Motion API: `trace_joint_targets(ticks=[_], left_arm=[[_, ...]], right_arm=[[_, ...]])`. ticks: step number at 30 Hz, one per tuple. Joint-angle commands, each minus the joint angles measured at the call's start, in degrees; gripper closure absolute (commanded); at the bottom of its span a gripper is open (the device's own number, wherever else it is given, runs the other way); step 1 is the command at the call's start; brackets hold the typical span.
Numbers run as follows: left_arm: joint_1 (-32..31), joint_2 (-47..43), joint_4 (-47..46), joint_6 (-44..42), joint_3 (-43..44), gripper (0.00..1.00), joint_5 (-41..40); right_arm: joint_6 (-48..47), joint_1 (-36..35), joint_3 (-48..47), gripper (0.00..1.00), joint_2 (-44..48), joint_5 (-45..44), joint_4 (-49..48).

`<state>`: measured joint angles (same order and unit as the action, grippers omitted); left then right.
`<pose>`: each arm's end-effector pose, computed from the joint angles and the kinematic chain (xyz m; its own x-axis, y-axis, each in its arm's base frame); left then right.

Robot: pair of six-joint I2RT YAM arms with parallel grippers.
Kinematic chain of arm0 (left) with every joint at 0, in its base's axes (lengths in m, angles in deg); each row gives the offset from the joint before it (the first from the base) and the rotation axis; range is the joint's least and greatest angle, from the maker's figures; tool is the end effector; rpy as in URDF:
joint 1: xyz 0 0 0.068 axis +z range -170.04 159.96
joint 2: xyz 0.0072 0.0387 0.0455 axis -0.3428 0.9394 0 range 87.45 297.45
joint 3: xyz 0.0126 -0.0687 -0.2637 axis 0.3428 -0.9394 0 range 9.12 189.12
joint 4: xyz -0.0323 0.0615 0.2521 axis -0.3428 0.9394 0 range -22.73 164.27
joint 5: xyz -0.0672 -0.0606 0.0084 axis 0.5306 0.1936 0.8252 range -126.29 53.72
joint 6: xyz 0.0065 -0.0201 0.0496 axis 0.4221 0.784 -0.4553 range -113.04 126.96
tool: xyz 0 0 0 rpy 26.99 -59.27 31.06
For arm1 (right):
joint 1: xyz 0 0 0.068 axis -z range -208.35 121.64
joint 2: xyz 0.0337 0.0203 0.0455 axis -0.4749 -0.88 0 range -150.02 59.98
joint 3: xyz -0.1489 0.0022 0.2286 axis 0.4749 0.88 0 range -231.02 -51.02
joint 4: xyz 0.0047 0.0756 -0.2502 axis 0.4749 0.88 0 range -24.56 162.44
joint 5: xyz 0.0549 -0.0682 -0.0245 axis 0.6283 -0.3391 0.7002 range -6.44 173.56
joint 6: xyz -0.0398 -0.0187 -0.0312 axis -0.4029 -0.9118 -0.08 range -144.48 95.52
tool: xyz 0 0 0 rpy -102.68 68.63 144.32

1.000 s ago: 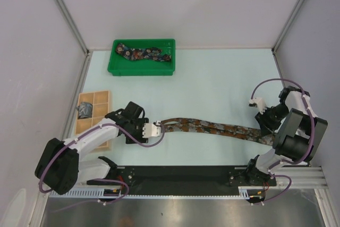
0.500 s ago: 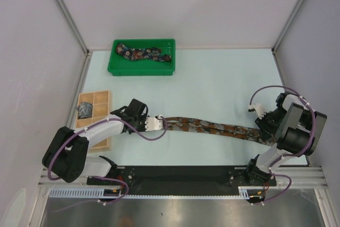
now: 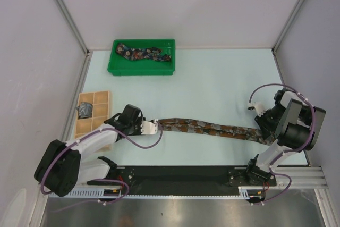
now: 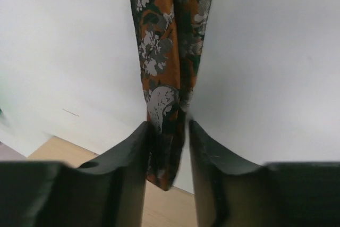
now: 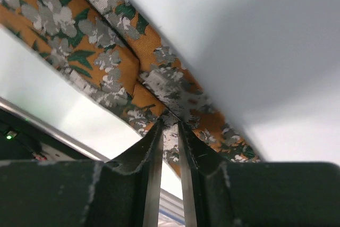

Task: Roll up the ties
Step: Flatten out the tie at the center of the board.

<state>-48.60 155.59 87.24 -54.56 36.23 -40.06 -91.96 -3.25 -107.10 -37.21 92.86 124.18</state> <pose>0.1759 -0.0931 0.1472 0.0281 0.9832 -0.1806 0.8893 0.0579 0.4537 0.2364 -0.1045 0.1521 -0.7516 -0.6545 -0.0814 -0.6542 0.7240 0.2188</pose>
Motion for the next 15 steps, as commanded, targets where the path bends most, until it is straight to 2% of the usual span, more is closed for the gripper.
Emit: trace_joint_targets(ticks=[1, 2, 5, 8, 12, 15], left_arm=[[1.2, -5.5, 7.1, 2.3, 4.8, 0.49, 6.1], [1.1, -6.3, 8.9, 3.0, 6.0, 0.44, 7.4], [1.0, -6.4, 11.4, 6.3, 11.3, 0.40, 12.3], [0.3, -2.5, 12.0, 10.9, 16.2, 0.41, 16.0], [-2.1, 4.2, 9.9, 16.2, 20.3, 0.47, 18.4], [-5.1, 9.3, 7.5, 18.9, 22.5, 0.52, 19.5]], right_arm=[[-3.0, -0.2, -3.9, 0.76, 0.6, 2.8, -11.3], [-3.2, 0.0, -5.0, 0.74, 1.6, 3.7, -9.4], [-3.2, 1.0, -11.1, 0.65, 3.1, 10.0, 0.0], [-1.5, -1.7, -14.6, 0.59, 5.8, 16.4, 7.9], [4.5, -8.8, -13.5, 0.59, 9.5, 22.5, 9.2], [13.0, -16.5, -12.1, 0.59, 10.0, 25.1, 6.9]])
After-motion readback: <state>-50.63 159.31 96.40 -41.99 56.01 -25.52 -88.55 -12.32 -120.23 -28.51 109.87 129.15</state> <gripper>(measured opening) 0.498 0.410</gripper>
